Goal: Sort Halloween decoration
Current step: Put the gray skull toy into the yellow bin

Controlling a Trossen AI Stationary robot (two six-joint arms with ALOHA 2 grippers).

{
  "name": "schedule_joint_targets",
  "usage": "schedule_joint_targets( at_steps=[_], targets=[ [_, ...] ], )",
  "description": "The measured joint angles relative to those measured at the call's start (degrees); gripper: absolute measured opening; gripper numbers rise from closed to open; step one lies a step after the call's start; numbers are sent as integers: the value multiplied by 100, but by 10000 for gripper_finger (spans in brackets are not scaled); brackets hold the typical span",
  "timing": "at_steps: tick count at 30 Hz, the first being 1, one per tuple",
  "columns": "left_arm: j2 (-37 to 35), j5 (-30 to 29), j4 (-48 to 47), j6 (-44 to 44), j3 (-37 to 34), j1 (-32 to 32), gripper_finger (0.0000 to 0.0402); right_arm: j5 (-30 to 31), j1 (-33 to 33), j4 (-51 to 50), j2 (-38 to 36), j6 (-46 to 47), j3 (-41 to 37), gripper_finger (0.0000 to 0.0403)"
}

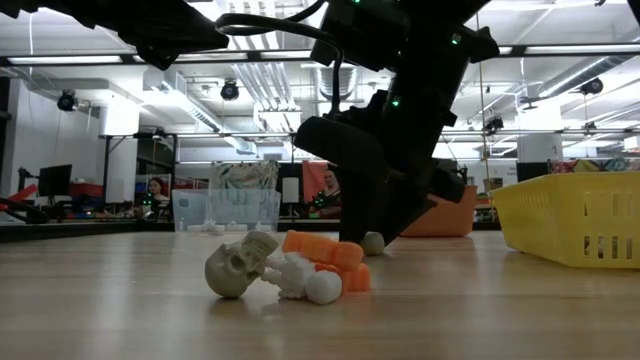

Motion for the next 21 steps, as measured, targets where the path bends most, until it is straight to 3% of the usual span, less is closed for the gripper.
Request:
schedule_joint_targets(
  at_steps=[15,21],
  targets=[
    [0,-7,7,0,0,2,64,-87,-44,-26,11,-96,81,165],
    [0,-13,16,-2,0,2,64,-90,-61,1,11,-241,81,94]
  ],
)
